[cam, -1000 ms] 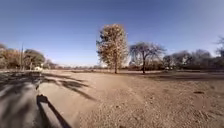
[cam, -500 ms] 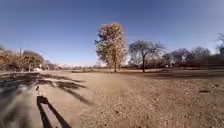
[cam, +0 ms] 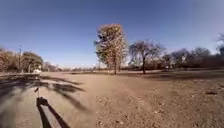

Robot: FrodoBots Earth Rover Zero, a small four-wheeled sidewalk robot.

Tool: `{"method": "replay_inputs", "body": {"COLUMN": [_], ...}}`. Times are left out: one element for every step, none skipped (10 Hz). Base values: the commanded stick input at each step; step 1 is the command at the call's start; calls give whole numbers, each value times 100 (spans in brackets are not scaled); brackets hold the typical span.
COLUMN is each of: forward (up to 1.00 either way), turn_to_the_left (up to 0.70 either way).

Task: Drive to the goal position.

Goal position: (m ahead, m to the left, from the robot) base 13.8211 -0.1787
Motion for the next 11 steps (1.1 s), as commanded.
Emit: {"method": "replay_inputs", "body": {"forward": [50, 50, 50, 50, 50, 50, 50, 50, 50, 50, 50], "turn_to_the_left": [0, 0, 0, 0, 0, 0, 0, 0, 0, 0, 0]}}
